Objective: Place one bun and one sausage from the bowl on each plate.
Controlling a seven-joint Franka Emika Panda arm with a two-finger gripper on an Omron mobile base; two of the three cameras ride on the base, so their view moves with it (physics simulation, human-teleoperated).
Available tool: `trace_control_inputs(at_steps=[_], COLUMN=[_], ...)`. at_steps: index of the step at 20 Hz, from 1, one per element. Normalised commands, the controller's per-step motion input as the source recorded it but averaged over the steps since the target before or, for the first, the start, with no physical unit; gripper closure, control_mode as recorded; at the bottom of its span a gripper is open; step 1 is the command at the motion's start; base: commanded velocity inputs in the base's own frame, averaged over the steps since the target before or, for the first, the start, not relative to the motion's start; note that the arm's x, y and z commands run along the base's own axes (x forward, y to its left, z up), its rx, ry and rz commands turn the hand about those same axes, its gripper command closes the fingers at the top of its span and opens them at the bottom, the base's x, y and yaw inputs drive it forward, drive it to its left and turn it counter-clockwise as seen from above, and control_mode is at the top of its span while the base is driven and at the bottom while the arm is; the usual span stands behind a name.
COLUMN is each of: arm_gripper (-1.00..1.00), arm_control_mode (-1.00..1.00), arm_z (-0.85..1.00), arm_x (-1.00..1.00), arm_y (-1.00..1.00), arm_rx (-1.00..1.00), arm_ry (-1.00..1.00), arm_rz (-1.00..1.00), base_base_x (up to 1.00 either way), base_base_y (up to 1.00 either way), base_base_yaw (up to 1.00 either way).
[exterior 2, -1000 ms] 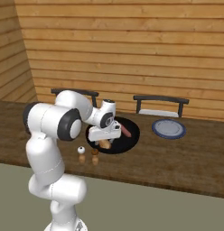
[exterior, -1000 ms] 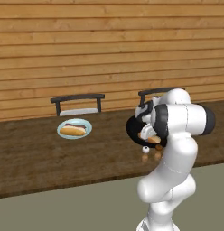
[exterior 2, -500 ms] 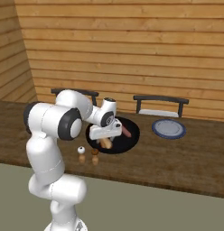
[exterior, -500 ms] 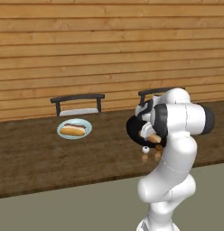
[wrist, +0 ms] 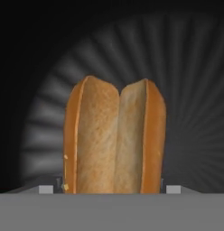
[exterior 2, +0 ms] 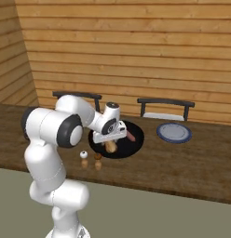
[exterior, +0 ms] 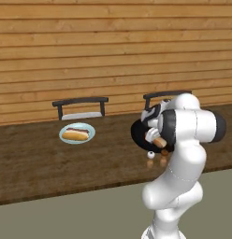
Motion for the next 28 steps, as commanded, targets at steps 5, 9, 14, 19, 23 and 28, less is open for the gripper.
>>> trace_control_inputs(at_steps=[5, 9, 14, 19, 23, 28], arm_gripper=[1.00, 1.00, 1.00, 1.00, 1.00, 1.00], arm_control_mode=[-1.00, -1.00, -1.00, -1.00, -1.00, -1.00], arm_z=[0.00, 0.34, 0.72, 0.74, 0.64, 0.19], arm_x=[0.00, 0.00, 0.00, 0.01, 0.17, 0.50], arm_y=[0.00, -0.01, -0.24, -0.90, -1.00, -1.00], arm_rx=[0.00, -0.04, -0.17, -0.08, -0.01, 0.01], arm_ry=[-0.01, 0.06, 0.02, 0.04, 0.11, 0.17], arm_rz=[-0.10, -0.07, -0.14, -0.02, 0.00, 0.00], base_base_x=[0.00, 0.00, 0.00, 0.00, 0.00, 0.00], base_base_y=[0.00, 0.00, 0.00, 0.00, 0.00, 0.00], base_base_yaw=[0.00, 0.00, 0.00, 0.00, 0.00, 0.00])
